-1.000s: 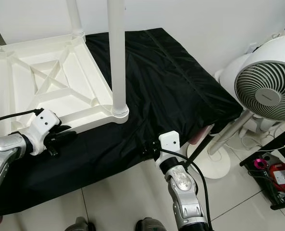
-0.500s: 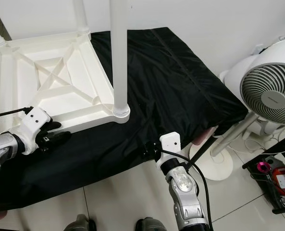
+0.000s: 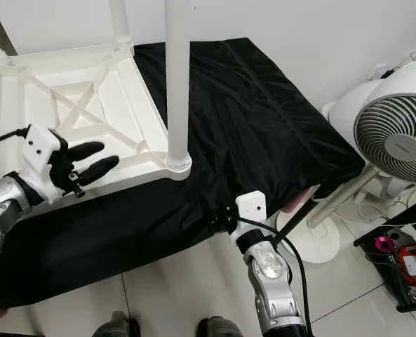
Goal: Building children table
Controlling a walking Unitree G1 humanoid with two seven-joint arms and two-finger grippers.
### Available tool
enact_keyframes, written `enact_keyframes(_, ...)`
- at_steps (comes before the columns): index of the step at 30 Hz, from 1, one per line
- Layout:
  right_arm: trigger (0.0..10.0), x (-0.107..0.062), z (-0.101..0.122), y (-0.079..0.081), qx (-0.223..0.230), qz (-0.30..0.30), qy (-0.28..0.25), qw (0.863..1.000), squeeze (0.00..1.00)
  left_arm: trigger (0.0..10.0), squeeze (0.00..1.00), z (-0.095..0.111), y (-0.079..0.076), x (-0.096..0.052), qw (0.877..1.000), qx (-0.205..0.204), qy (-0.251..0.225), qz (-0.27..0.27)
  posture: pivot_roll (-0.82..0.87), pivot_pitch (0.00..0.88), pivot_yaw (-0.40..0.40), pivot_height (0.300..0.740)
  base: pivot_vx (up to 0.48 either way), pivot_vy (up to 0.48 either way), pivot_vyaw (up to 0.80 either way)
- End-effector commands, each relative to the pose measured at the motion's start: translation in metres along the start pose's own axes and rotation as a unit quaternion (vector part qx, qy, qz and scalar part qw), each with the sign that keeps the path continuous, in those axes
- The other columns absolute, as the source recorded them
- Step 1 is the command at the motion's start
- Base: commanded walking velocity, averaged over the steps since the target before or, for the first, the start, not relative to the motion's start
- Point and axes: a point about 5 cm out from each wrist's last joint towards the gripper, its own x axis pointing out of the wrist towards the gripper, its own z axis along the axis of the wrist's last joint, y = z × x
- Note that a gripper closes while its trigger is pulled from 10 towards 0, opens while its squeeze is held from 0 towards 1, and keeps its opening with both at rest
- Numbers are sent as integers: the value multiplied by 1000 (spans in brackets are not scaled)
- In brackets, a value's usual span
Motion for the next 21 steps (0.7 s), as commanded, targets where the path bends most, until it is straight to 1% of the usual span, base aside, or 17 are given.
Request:
enact_keyframes(1,10000,0,2,-8,-9,-23,-6,1000,0,10000,0,-7,5,3,994,-28,8,109,-51,82,-24,740,0,0,0)
enact_keyframes(2,10000,0,3,-9,-10,-28,-7,1000,0,10000,0,-9,5,5,991,-41,9,130,-51,82,-24,740,0,0,0)
enact_keyframes(3,10000,0,3,-9,-10,-28,-7,1000,0,10000,0,-9,5,5,991,-41,9,130,-51,82,-24,740,0,0,0)
enact_keyframes(5,10000,2,4,-11,-17,-34,-10,999,0,10000,0,-12,5,11,982,-74,0,176,-51,82,-22,740,0,0,0)
enact_keyframes(6,10000,2,4,-12,-21,-36,-11,999,0,10000,0,-13,4,12,979,-84,-2,187,-51,82,-22,740,0,0,0)
enact_keyframes(7,10000,2,4,-12,-21,-36,-11,999,0,10000,0,-13,4,12,979,-84,-2,187,-51,82,-22,740,0,0,0)
enact_keyframes(9,10000,3,4,-12,-22,-38,-12,999,0,10000,0,-13,1,17,972,-97,-19,212,-46,81,-25,740,0,0,0)
enact_keyframes(10,10000,3,4,-12,-22,-38,-12,999,0,10000,0,-13,1,17,972,-97,-19,212,-46,81,-25,740,0,0,0)
enact_keyframes(11,10000,3,4,-12,-22,-39,-12,999,0,10000,0,-12,0,20,968,-98,-26,230,-46,80,-24,740,0,0,0)
enact_keyframes(12,10000,3,4,-13,-22,-40,-12,999,0,10000,0,-13,-3,22,960,-87,-34,265,-50,80,-21,740,0,0,0)
enact_keyframes(13,10000,3,4,-13,-22,-40,-12,999,0,10000,0,-13,-3,22,960,-87,-34,265,-50,80,-21,740,0,0,0)
enact_keyframes(14,10000,3,4,-13,-22,-41,-12,999,0,10000,0,-13,-4,22,957,-79,-34,278,-53,80,-21,740,0,0,0)
enact_keyframes(15,10000,3,4,-13,-25,-42,-12,999,0,10000,0,-14,-6,21,955,-57,-29,288,-57,80,-19,740,0,0,0)
enact_keyframes(16,10000,3,4,-13,-25,-42,-12,999,0,10000,0,-14,-6,21,955,-57,-29,288,-57,80,-19,740,0,0,0)
enact_keyframes(17,10000,3,4,-13,-26,-43,-13,999,0,10000,0,-15,-6,21,955,-42,-25,293,-61,80,-17,740,0,0,0)
enact_keyframes(18,10000,2,6,-15,-27,-52,-17,998,0,10000,0,-20,-10,15,949,-30,-21,314,-69,80,-11,740,0,0,475)
enact_keyframes(21,10000,1,9,-17,-27,-61,-20,998,0,10000,0,-21,-15,10,946,-19,-28,322,-69,80,-11,740,0,0,485)
